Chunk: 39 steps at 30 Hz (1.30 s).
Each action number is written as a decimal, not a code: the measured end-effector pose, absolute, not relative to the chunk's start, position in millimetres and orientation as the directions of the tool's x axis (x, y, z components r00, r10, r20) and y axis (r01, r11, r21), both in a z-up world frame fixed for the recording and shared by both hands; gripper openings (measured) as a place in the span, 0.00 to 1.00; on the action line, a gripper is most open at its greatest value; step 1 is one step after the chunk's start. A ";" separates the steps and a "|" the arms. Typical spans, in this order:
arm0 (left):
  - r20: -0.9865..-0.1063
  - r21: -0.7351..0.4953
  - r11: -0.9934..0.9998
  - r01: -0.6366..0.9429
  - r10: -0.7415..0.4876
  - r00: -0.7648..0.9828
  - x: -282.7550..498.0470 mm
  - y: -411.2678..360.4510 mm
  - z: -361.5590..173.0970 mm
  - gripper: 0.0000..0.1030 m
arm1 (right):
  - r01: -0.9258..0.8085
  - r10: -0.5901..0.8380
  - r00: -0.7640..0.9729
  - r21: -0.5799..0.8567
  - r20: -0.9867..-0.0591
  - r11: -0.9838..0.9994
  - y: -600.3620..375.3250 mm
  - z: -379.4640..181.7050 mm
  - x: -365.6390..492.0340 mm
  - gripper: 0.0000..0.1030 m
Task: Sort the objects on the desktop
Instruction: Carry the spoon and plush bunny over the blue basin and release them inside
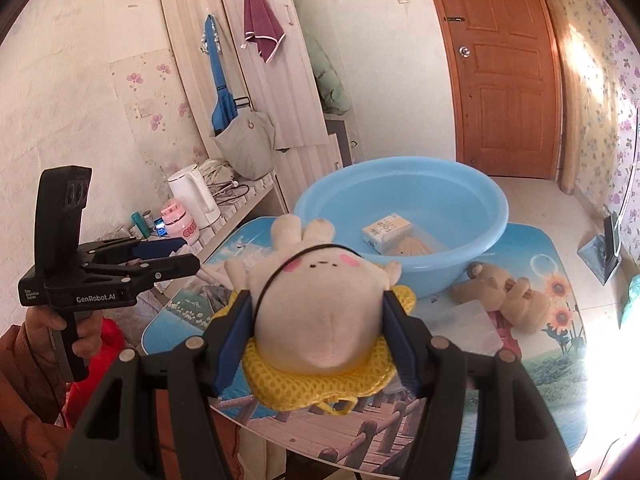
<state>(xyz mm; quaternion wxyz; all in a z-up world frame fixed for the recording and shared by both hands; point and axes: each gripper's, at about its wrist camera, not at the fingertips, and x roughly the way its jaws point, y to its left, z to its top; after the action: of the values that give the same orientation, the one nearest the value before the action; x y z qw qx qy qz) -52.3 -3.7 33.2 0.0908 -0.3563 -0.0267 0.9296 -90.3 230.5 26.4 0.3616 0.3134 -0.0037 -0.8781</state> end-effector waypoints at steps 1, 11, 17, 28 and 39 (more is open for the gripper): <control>-0.655 -0.115 -0.981 -0.154 0.192 -0.731 -54.5 -0.6 34.4 0.52 | 0.633 -0.638 -0.544 0.233 -0.545 -0.738 232.7 27.4 -90.5 0.60; -0.632 -0.121 -0.974 -0.192 0.224 -0.742 -90.6 23.8 45.5 0.52 | 0.598 -0.616 -0.590 0.231 -0.522 -0.768 250.3 32.3 -110.3 0.60; -0.618 -0.113 -0.971 -0.212 0.236 -0.750 -121.9 39.5 46.5 0.52 | 0.577 -0.600 -0.622 0.225 -0.502 -0.785 257.4 37.0 -130.3 0.60; -0.650 -0.097 -0.960 -0.262 0.261 -0.714 -176.7 67.8 30.7 0.52 | 0.524 -0.552 -0.641 0.222 -0.533 -0.822 252.7 26.4 -185.8 0.61; -0.663 -0.102 -0.964 -0.245 0.250 -0.705 -167.1 61.9 22.1 0.60 | 0.526 -0.539 -0.633 0.202 -0.556 -0.826 236.9 21.4 -196.2 0.63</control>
<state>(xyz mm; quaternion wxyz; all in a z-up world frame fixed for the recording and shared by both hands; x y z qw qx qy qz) -167.1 61.9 22.1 0.1341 -0.3596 -0.0031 0.9234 -196.2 236.9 21.4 0.2948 0.3110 -0.0103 -0.9035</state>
